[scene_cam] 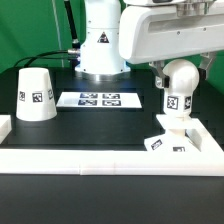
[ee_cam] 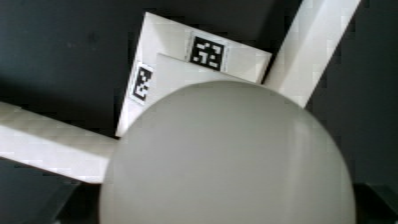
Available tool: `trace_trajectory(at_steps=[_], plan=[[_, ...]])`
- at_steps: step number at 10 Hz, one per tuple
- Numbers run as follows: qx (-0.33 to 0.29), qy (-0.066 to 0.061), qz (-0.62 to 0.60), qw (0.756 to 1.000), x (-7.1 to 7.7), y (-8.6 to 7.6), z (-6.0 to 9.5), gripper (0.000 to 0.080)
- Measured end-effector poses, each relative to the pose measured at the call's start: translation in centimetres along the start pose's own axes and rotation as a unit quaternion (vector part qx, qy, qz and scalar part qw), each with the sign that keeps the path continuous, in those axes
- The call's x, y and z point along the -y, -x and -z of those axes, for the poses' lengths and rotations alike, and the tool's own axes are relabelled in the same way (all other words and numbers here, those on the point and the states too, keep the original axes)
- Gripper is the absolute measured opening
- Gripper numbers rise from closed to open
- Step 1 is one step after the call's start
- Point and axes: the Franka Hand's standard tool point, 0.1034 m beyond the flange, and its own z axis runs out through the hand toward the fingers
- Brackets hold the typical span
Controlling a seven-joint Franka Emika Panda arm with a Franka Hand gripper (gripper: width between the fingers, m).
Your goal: Assemble lamp
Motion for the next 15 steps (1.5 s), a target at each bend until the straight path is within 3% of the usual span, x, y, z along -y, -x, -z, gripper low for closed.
trace_trajectory(at_steps=[3,7,9,14,15], plan=[[0.001,-0.004,-0.170,0.985,0.42,-0.13,0.01,0.0577],[-0.002,-0.011,-0.352,0.936,0.09,-0.21,-0.11,0.0577],[-0.004,-0.013,-0.425,0.905,0.02,-0.29,-0.11,0.0577],[0.001,-0.018,-0.607,0.794,0.04,-0.25,-0.14,0.0577],[0.002,-0.022,-0.621,0.783,-0.10,-0.23,-0.16,0.0577]])
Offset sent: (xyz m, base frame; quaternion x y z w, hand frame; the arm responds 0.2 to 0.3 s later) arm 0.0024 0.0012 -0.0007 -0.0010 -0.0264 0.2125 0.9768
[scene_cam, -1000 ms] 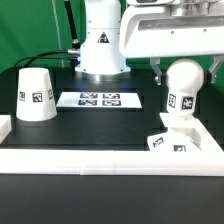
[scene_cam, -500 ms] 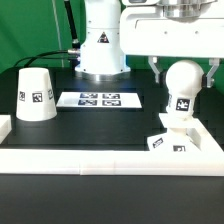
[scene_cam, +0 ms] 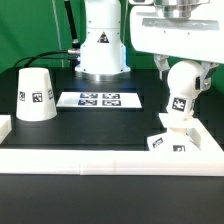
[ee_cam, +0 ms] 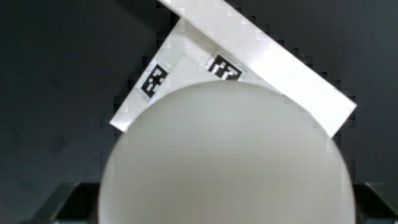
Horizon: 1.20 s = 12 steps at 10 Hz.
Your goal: Assemble lamp
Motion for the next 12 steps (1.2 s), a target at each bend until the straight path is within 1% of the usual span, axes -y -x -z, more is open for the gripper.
trace_trajectory(at_steps=[2,3,5,6,7,8,9,10,12], plan=[[0.006,-0.003,-0.048,0.999,-0.11,-0.22,0.00,0.0577],[0.012,-0.006,-0.095,0.995,-0.11,-0.24,0.01,0.0577],[0.015,-0.006,-0.120,0.993,0.02,-0.05,0.04,0.0584],[0.015,-0.007,-0.107,0.994,0.03,-0.04,0.04,0.0584],[0.015,-0.007,-0.083,0.996,0.02,-0.05,0.02,0.0674],[0.015,-0.007,-0.053,0.998,-0.01,-0.11,0.01,0.0692],[0.013,-0.007,-0.017,1.000,-0.08,-0.23,0.02,0.0692],[0.012,-0.006,0.045,0.999,-0.11,-0.22,-0.03,0.0698],[0.012,-0.008,0.121,0.993,-0.08,-0.16,-0.04,0.0699]])
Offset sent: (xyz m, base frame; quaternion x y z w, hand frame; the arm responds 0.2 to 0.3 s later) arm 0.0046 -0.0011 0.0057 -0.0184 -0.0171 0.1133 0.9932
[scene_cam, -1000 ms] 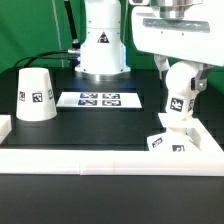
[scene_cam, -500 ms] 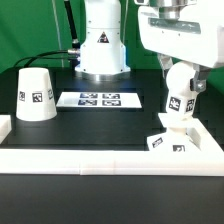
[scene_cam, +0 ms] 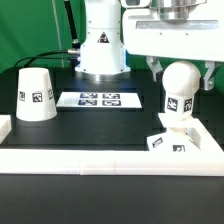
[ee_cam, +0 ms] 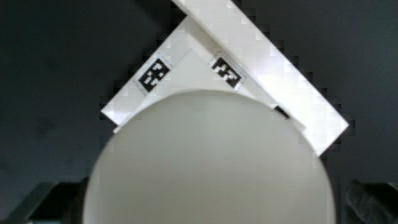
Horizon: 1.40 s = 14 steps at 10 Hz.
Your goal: Assemble lamp
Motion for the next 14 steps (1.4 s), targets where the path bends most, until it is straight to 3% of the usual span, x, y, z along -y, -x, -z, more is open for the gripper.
trace_trajectory(at_steps=[4,6,10,14], plan=[[-0.004,0.004,0.163,0.987,-0.02,-0.07,0.00,0.0699],[-0.016,0.016,0.294,0.955,0.09,-0.05,-0.09,0.0699],[-0.016,0.021,0.434,0.901,0.35,0.11,-0.03,0.0699],[-0.015,0.031,0.590,0.807,0.40,0.17,-0.05,0.0699]])
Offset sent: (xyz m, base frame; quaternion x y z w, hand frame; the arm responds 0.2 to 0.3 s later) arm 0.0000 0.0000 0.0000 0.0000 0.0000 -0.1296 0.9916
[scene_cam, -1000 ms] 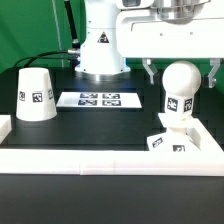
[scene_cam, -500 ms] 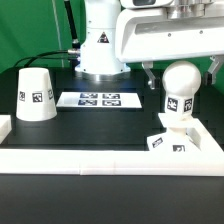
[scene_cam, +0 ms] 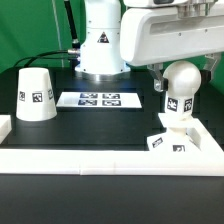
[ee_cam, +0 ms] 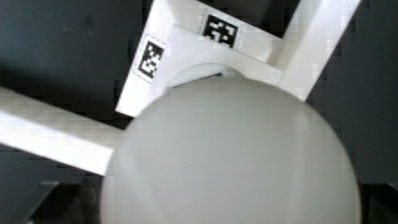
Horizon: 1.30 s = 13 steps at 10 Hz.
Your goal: Assemble lamp
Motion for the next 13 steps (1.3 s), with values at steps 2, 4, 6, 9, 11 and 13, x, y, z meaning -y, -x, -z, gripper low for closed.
trace_trajectory(at_steps=[2,4,6,9,11,13], plan=[[0.002,0.005,0.082,0.997,-0.06,0.00,0.02,0.0699],[0.004,0.009,0.134,0.991,-0.16,0.03,0.03,0.0699],[0.008,0.013,0.200,0.980,-0.29,0.08,0.03,0.0699],[0.013,0.016,0.282,0.959,-0.59,0.26,-0.07,0.0699],[0.014,0.016,0.276,0.961,-0.62,0.32,-0.18,0.0651],[0.014,0.016,0.276,0.961,-0.67,0.34,-0.18,0.0576]])
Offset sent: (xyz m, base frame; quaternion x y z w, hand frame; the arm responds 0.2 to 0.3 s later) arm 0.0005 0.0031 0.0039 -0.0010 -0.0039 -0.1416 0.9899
